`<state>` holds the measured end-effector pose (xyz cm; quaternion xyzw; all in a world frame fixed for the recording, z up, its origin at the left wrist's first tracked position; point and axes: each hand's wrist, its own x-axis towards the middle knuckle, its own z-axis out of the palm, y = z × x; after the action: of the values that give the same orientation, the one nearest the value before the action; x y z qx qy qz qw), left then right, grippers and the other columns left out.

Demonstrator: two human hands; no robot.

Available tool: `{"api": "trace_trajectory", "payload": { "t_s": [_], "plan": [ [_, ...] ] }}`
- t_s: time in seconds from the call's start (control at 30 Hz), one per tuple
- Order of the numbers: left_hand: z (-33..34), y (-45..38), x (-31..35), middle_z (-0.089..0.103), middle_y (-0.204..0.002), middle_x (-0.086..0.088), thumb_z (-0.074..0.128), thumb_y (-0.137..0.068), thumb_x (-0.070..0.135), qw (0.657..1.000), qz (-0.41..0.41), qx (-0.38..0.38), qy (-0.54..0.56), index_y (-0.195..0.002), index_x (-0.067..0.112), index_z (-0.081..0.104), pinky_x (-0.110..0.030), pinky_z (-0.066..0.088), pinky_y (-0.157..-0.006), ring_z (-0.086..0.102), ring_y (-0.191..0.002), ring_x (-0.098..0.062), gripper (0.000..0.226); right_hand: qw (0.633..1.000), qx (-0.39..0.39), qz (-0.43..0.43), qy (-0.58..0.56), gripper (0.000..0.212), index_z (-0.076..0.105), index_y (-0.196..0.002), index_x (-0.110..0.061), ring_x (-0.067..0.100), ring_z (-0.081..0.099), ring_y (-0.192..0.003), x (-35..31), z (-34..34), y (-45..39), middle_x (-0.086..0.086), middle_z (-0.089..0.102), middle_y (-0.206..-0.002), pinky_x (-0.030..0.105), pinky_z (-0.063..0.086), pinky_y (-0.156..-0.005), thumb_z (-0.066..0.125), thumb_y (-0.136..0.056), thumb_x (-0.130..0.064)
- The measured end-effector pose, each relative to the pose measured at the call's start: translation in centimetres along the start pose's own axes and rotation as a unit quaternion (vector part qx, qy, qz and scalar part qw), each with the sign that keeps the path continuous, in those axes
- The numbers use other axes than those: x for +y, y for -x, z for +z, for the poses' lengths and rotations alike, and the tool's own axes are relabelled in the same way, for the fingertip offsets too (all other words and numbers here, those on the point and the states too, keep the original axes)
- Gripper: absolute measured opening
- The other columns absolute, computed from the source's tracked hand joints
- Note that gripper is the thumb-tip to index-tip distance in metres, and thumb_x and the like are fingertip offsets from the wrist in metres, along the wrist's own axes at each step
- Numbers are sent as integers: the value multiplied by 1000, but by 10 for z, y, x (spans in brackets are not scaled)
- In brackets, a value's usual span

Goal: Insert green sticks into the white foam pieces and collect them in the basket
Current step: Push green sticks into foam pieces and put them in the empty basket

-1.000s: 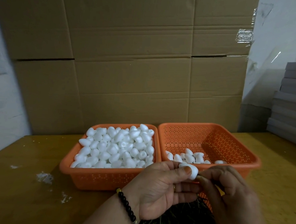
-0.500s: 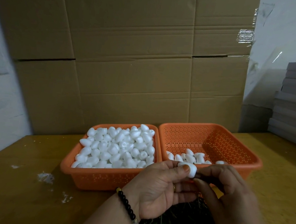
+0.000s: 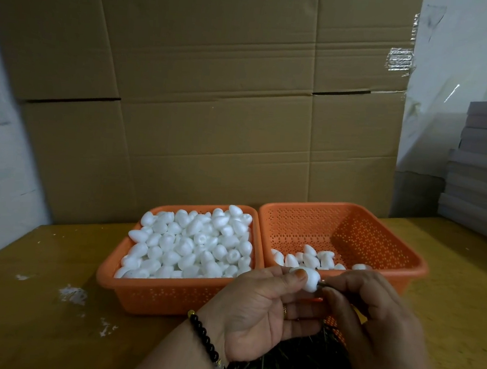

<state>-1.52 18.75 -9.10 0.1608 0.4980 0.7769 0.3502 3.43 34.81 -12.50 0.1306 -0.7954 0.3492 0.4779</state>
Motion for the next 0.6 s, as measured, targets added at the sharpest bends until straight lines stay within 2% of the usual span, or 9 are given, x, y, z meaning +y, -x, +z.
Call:
{"api": "trace_trajectory", "payload": {
  "t_s": [0.13, 0.27, 0.4, 0.43, 0.6],
  "plan": [
    [-1, 0, -1, 71, -106, -12, 64, -86, 21, 1000, -3, -1, 5, -94, 10, 68, -35, 54, -80, 68, -95, -26, 14, 1000, -1, 6, 0, 8, 69, -83, -17, -5, 58, -91, 0, 0, 0, -11, 62, -87, 3, 42, -76, 66, -76, -14],
    [-1, -1, -1, 71, -106, -11, 66, -84, 22, 1000, -9, -6, 10, -101, 8, 65, -36, 53, -81, 68, -95, -25, 21, 1000, -6, 14, -9, 11, 68, -86, -19, -4, 60, -87, 0, 0, 0, -13, 62, -90, 7, 46, -75, 66, -76, -16],
    [-1, -1, 2, 69, -110, -15, 68, -83, 20, 999, -8, -1, 36, -123, -1, 58, -37, 54, -85, 67, -96, -26, 47, 999, -15, 18, -34, 20, 67, -95, -21, -3, 61, -85, 1, 0, 1, -16, 60, -96, 11, 48, -76, 70, -75, -21],
    [-1, -2, 3, 68, -111, -17, 67, -84, 19, 999, -4, 2, 51, -125, -3, 57, -38, 54, -84, 67, -96, -26, 47, 999, -16, 18, -40, 22, 67, -98, -20, -3, 61, -86, 1, 0, 2, -15, 59, -98, 12, 48, -77, 72, -77, -23],
    [-2, -2, 7, 70, -104, -21, 59, -84, 13, 993, 10, 15, 118, -109, -5, 64, -35, 58, -74, 69, -88, -27, 31, 998, -5, 14, -53, 40, 60, -109, -19, 2, 63, -88, 3, 1, 4, -7, 57, -104, 25, 53, -76, 74, -72, -28]
  ]
}}
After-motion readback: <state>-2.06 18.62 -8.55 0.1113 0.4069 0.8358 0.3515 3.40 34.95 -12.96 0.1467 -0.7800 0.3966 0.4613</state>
